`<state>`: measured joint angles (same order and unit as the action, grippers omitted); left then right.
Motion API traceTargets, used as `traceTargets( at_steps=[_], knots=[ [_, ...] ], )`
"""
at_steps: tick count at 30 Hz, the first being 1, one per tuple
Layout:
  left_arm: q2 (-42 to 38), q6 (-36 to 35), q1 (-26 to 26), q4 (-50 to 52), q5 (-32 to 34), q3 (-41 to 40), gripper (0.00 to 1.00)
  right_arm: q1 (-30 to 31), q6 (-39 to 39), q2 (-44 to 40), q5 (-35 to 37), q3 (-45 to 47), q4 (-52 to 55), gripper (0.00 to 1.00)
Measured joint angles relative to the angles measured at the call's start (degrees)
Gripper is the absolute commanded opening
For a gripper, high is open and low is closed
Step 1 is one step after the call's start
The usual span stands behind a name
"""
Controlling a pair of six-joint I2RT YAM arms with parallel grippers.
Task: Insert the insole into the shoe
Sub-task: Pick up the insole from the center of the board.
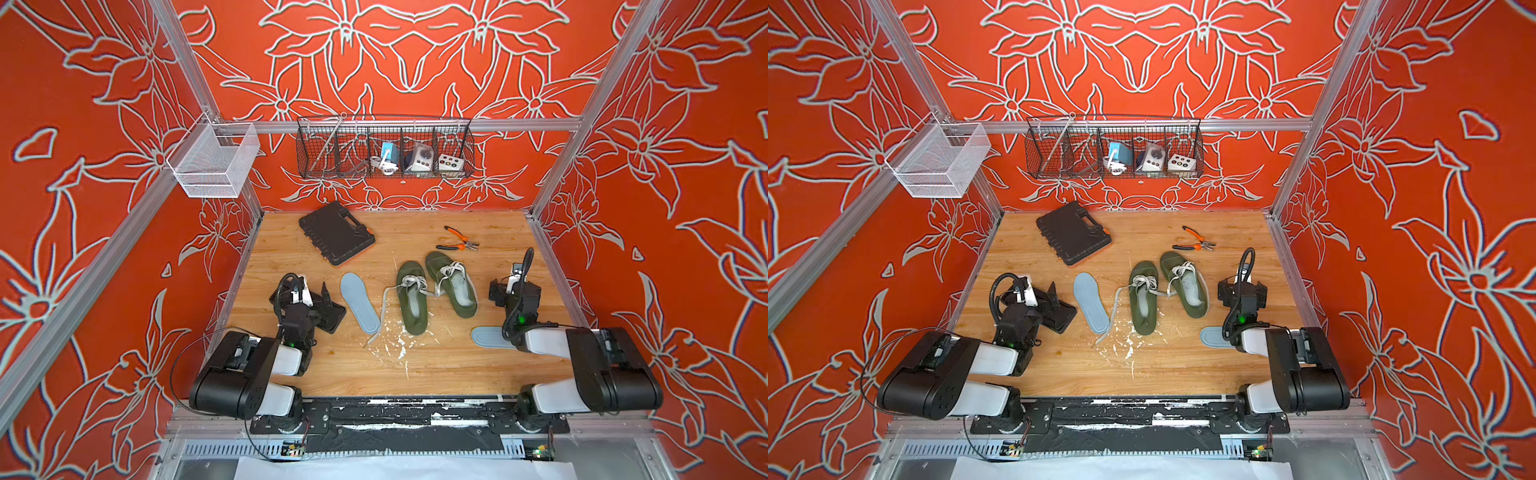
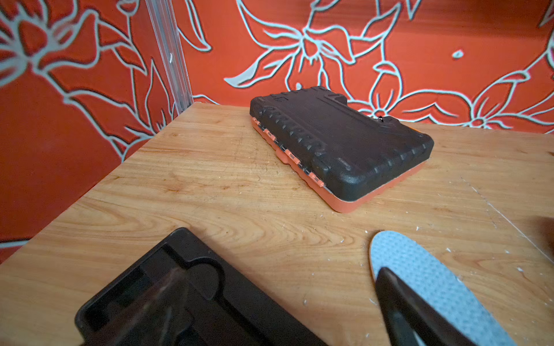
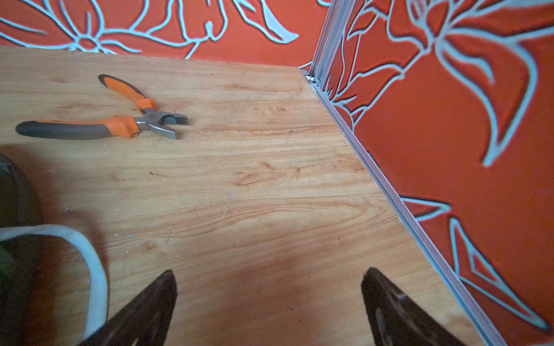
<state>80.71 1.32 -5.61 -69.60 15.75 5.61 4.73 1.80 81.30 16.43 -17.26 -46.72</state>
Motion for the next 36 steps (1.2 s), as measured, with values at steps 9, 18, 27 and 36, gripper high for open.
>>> traceTargets(
  at_steps=[9,18,27,36],
  knots=[
    [0.0,0.0,0.0,0.0,0.0,0.0,0.97,0.0,0.0,0.0,0.0,0.0,0.0,0.98],
    [0.0,0.0,0.0,0.0,-0.4,0.0,0.97,0.0,0.0,0.0,0.0,0.0,0.0,0.98],
    [-4.9,1.4,0.0,14.1,3.3,8.6,0.98,0.0,0.7,-9.3,1.1,-4.4,15.0,0.98],
    [-12.9,7.6,0.1,37.7,5.5,22.9,0.97,0.6,4.6,-22.1,3.1,-19.0,36.3,0.98]
  ],
)
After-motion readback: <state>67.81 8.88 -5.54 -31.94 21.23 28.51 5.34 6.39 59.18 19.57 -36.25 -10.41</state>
